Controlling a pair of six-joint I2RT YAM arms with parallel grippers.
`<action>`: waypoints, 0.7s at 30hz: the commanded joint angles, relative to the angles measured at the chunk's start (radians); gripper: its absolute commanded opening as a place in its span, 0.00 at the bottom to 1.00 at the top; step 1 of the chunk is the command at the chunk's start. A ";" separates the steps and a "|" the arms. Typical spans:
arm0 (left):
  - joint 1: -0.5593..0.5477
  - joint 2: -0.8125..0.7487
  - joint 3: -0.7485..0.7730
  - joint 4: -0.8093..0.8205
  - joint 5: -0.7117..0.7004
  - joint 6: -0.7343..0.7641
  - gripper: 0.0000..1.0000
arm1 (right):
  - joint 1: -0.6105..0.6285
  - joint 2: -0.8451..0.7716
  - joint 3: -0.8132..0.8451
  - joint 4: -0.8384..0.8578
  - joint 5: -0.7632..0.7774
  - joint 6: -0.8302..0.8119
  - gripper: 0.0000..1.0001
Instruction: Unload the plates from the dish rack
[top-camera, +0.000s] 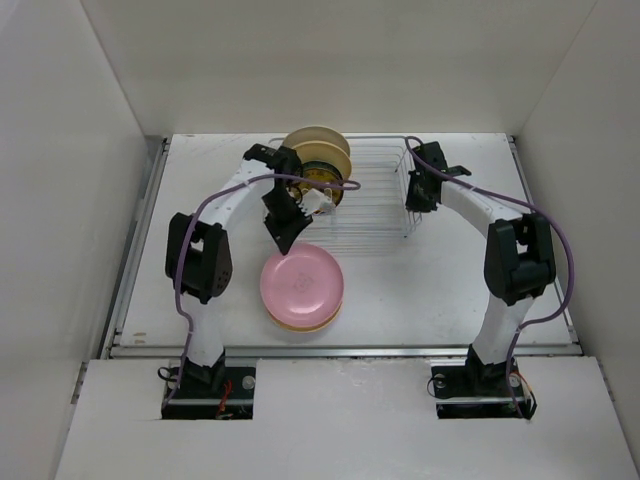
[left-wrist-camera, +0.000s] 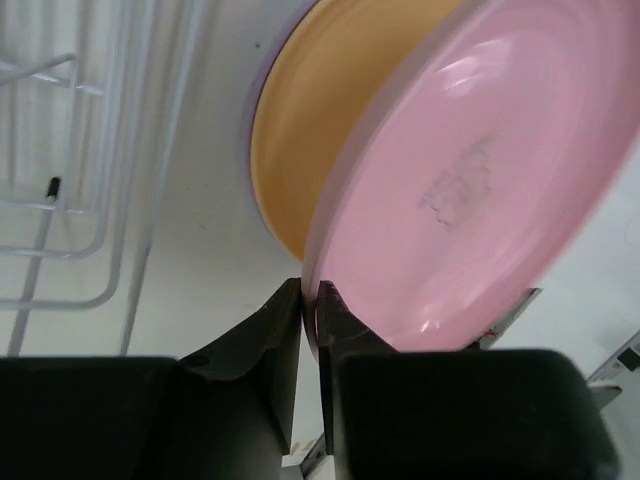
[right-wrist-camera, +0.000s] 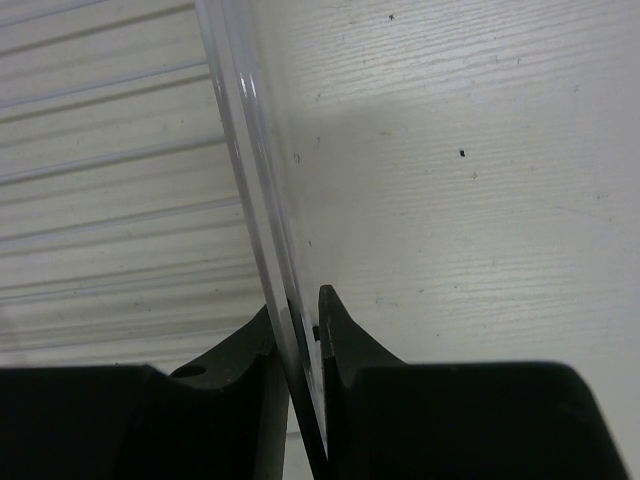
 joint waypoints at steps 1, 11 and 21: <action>-0.040 0.014 -0.028 -0.284 0.001 0.038 0.11 | 0.003 -0.040 -0.009 0.025 0.063 0.020 0.18; -0.051 0.004 -0.017 -0.238 -0.009 0.003 0.40 | 0.003 -0.058 -0.009 0.025 0.072 0.010 0.26; 0.016 -0.019 0.134 -0.268 0.040 -0.025 0.68 | 0.048 -0.096 0.061 -0.023 0.143 -0.065 0.45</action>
